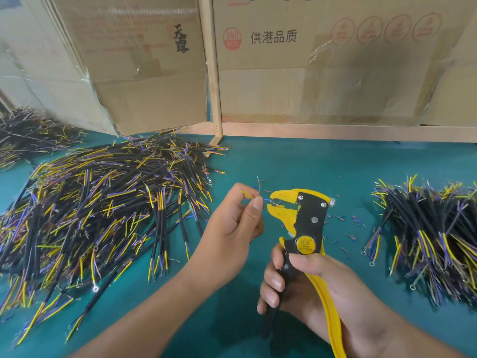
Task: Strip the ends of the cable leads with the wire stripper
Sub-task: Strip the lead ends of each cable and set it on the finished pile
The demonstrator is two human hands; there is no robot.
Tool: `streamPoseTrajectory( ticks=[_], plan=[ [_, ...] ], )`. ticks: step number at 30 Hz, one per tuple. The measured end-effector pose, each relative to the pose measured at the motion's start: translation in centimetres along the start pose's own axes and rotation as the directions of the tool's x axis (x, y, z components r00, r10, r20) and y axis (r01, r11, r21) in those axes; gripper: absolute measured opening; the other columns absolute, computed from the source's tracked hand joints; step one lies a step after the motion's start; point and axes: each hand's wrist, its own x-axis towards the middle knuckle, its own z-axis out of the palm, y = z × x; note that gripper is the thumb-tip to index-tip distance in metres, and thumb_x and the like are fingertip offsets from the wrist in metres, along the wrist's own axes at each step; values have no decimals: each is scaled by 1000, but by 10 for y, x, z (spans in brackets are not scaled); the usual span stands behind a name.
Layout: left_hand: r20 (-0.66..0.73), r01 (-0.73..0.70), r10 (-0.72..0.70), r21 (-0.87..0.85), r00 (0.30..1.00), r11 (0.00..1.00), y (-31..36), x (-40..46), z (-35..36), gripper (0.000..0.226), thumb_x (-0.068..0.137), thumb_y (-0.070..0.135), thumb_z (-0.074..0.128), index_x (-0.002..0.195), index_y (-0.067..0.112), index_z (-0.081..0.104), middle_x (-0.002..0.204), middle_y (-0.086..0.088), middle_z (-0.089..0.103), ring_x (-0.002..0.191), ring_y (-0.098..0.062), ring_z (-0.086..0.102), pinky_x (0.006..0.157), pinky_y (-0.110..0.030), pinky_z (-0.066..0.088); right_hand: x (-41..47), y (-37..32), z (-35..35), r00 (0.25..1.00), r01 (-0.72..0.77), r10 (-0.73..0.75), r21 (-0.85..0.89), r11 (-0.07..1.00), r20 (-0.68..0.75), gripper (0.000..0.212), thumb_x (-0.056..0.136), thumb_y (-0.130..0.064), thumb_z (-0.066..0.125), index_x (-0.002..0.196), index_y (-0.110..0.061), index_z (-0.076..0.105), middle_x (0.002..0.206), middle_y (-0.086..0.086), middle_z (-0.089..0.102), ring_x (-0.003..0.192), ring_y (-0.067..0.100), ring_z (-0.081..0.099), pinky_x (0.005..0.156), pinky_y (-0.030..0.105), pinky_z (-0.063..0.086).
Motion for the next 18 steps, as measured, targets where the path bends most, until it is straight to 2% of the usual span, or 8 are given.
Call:
streamPoseTrajectory(
  ticks=[3,5,10,13,18],
  plan=[
    [6,9,-9,15,1000,1000,-1,-1,1,15,102,30,43,88,25,45,57,-1,30,53,-16,24,50,-25,24,0,0,-1,1000,-5,5,1,1000,-2,28,76,-20,79,86,-3,60,74,16,47,66,32,53,74,50,52],
    [-8,9,-9,32,1000,999,-1,-1,1,17,102,31,43,86,25,45,56,-3,31,54,-18,24,49,-28,23,0,-1,-1,1000,-9,9,-11,1000,-8,25,76,-20,77,85,-3,61,73,16,47,66,32,52,74,49,52],
    [-21,13,-13,19,1000,1000,-1,-1,-1,19,101,30,44,84,21,44,56,-6,30,54,-21,23,49,-32,23,-1,-3,1,999,-18,17,-49,999,-30,21,77,-20,70,84,-3,61,72,17,46,64,32,51,70,47,52],
    [-8,18,-18,9,1000,1000,-1,0,-2,21,101,28,44,84,17,44,56,-1,31,53,-19,23,49,-30,22,-3,-5,1,999,-28,25,-73,997,-46,21,77,-20,71,85,-3,62,72,17,47,65,32,51,70,48,51],
    [10,17,-18,50,1000,999,-4,0,-6,23,96,43,45,82,25,44,56,6,33,55,-22,24,51,-37,23,-6,-10,-2,997,-53,46,-136,989,-56,22,79,-22,71,86,-3,62,73,17,47,65,32,51,70,48,51]
  ],
)
